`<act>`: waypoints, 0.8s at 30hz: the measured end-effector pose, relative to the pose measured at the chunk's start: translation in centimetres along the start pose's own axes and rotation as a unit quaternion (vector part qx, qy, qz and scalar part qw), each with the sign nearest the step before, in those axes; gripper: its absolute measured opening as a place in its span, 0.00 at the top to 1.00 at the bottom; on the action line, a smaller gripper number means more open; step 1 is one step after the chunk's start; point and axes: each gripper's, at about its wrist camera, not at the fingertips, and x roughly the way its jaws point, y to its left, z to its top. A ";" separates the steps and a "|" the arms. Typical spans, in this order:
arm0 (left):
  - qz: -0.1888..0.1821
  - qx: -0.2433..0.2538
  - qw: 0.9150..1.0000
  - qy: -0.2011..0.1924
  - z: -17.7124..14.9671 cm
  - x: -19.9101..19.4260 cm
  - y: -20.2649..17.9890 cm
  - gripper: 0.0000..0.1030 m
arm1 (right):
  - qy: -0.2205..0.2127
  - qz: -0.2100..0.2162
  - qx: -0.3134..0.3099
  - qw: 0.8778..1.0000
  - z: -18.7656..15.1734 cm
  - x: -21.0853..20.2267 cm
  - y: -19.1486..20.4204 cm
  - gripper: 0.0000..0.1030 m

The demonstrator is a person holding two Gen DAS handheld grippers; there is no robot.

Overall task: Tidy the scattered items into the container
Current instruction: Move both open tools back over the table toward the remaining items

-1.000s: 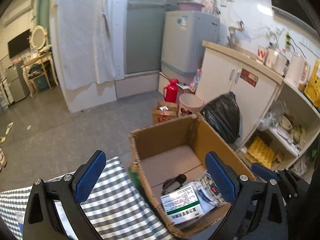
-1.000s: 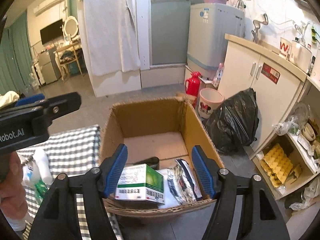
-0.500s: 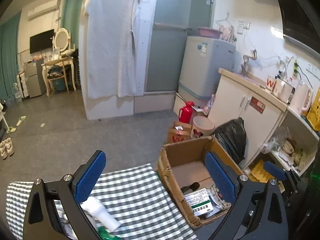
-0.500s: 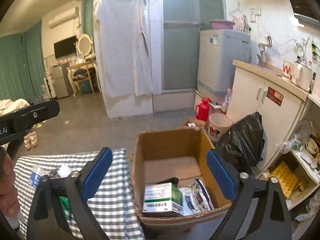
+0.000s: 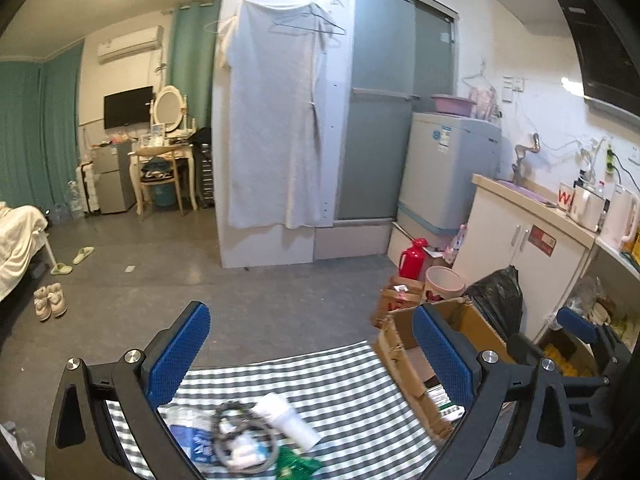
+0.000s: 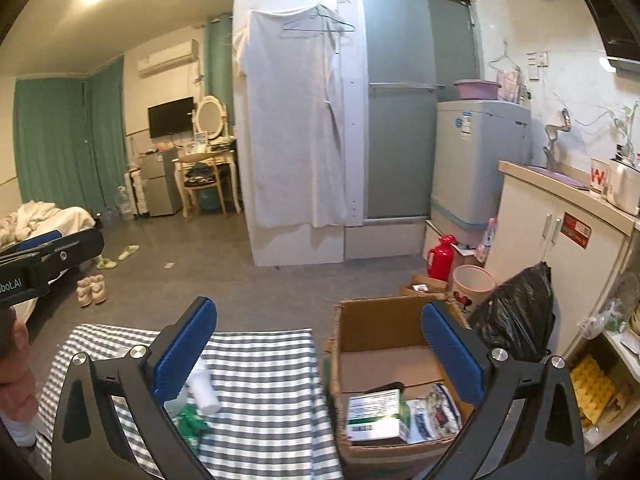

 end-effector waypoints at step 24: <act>0.132 -0.055 0.990 0.000 -3.8 -6.7 13.3 0.00 | 0.023 0.091 -0.033 0.995 -2.0 0.4 9.2 0.00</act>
